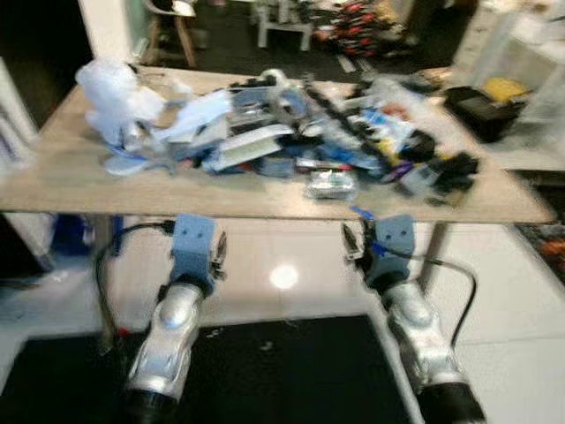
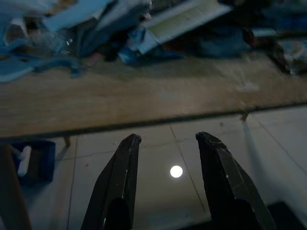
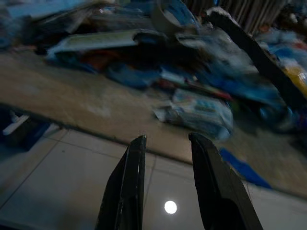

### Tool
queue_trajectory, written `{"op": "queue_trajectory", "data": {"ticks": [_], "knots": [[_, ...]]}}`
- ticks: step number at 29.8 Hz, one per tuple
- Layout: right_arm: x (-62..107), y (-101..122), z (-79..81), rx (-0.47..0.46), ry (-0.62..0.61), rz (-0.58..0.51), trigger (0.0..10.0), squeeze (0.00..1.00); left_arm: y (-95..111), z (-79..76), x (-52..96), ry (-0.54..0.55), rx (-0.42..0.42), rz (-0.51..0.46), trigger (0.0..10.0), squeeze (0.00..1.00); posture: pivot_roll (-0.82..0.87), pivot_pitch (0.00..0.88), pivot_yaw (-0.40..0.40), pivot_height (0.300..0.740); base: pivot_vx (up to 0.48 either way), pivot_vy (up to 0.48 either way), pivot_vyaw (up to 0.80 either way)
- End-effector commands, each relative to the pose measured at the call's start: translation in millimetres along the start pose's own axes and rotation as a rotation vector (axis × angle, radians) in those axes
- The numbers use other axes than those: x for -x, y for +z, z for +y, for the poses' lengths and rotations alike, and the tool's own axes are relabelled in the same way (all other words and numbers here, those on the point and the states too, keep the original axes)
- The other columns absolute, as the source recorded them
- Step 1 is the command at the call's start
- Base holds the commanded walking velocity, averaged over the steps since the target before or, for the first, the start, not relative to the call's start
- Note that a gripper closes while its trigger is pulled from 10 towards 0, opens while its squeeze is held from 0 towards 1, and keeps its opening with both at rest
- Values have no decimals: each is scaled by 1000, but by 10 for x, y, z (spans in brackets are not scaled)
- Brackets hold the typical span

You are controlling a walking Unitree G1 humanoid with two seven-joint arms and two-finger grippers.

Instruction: Picking trash to rubbish bin

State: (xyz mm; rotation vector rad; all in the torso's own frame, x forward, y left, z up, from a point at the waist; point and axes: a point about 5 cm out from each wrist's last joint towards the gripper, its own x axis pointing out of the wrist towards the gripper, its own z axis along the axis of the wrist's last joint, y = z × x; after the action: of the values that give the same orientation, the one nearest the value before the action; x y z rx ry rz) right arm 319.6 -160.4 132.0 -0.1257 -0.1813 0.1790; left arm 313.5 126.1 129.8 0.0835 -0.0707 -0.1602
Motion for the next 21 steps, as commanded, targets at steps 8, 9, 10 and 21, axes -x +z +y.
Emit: {"op": "queue_trajectory", "data": {"ticks": [8,9,10,21], "knots": [[42,-3,-39,1,-7,-1,10000,0,-16,-21,17,-13,10,18,10000,0,-46,97,-111,740,292,0,0],[42,-3,-39,1,-7,-1,10000,0,-16,-21,17,-13,10,18,10000,0,-46,97,-111,740,292,0,0],[41,-1,-39,4,-7,-1,10000,0,-13,-25,15,-14,10,18,10000,0,-46,97,-111,740,289,0,0],[32,2,-18,6,-2,-5,10000,0,16,-44,0,-25,6,12,10000,0,-42,95,-110,740,290,0,0]]}}
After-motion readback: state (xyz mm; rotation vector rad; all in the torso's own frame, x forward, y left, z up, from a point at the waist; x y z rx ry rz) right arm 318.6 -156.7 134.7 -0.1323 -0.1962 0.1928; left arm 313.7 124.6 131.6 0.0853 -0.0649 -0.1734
